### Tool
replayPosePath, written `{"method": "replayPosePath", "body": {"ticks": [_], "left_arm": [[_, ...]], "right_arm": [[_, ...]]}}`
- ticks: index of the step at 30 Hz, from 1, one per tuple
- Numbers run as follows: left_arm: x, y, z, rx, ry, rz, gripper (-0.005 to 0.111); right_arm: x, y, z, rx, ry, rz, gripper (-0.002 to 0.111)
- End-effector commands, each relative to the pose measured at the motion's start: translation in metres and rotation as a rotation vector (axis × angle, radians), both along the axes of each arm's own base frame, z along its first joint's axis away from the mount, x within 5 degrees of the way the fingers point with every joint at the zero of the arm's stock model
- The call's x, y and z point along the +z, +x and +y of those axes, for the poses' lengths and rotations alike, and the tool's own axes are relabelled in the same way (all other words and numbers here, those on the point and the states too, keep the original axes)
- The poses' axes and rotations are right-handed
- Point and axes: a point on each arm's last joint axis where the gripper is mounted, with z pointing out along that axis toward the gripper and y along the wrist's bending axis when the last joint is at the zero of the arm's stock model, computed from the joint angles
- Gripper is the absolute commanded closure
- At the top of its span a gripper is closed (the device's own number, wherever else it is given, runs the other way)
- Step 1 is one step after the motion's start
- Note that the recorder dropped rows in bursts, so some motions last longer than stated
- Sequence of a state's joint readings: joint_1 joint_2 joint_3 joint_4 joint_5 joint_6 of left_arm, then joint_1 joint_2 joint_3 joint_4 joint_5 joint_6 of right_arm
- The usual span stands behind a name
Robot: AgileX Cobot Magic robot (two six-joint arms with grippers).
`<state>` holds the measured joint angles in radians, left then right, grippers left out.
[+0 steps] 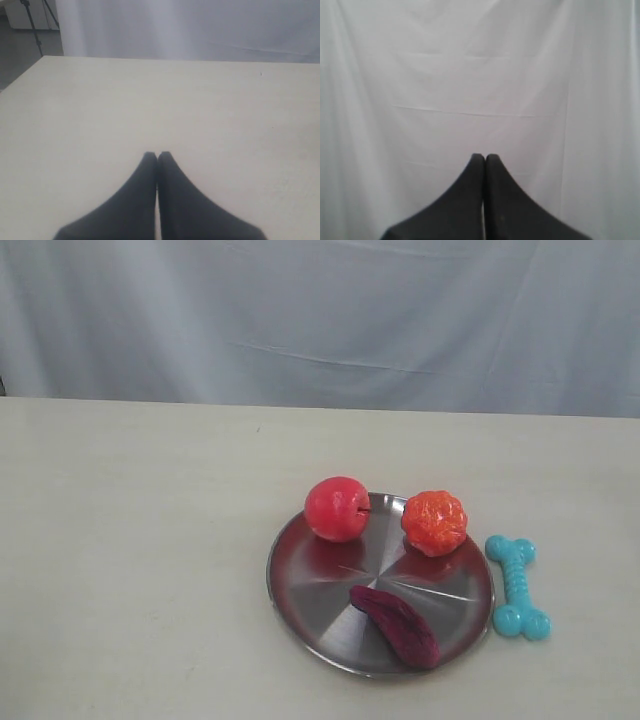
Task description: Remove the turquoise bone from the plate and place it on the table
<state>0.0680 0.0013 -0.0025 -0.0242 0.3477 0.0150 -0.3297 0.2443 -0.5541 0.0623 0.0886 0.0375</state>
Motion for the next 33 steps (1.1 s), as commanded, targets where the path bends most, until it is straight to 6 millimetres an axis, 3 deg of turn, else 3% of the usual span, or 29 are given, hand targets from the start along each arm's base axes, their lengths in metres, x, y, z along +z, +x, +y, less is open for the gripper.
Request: {"method": "replayPosePath", "body": {"ticks": [1, 9, 14, 21, 28, 33], "left_arm": [[0.000, 0.000, 0.000, -0.007, -0.005, -0.004, 0.107], [0.000, 0.000, 0.000, -0.007, -0.005, -0.004, 0.107], [0.000, 0.000, 0.000, -0.007, -0.005, -0.004, 0.107], [0.000, 0.000, 0.000, -0.007, -0.005, -0.004, 0.107], [0.000, 0.000, 0.000, -0.007, -0.005, -0.004, 0.107], [0.000, 0.000, 0.000, -0.007, -0.005, -0.004, 0.107]], "right_arm": [[0.001, -0.016, 0.005, -0.010, -0.043, -0.054, 0.109], [-0.006, -0.043, 0.015, -0.006, -0.048, -0.070, 0.109], [-0.024, -0.039, 0.014, -0.001, -0.028, -0.032, 0.109], [-0.073, -0.013, 0.005, 0.000, 0.022, 0.093, 0.109], [-0.145, 0.007, -0.003, -0.002, 0.075, 0.246, 0.109], [-0.172, 0.011, -0.004, 0.002, 0.100, 0.333, 0.109]]}}
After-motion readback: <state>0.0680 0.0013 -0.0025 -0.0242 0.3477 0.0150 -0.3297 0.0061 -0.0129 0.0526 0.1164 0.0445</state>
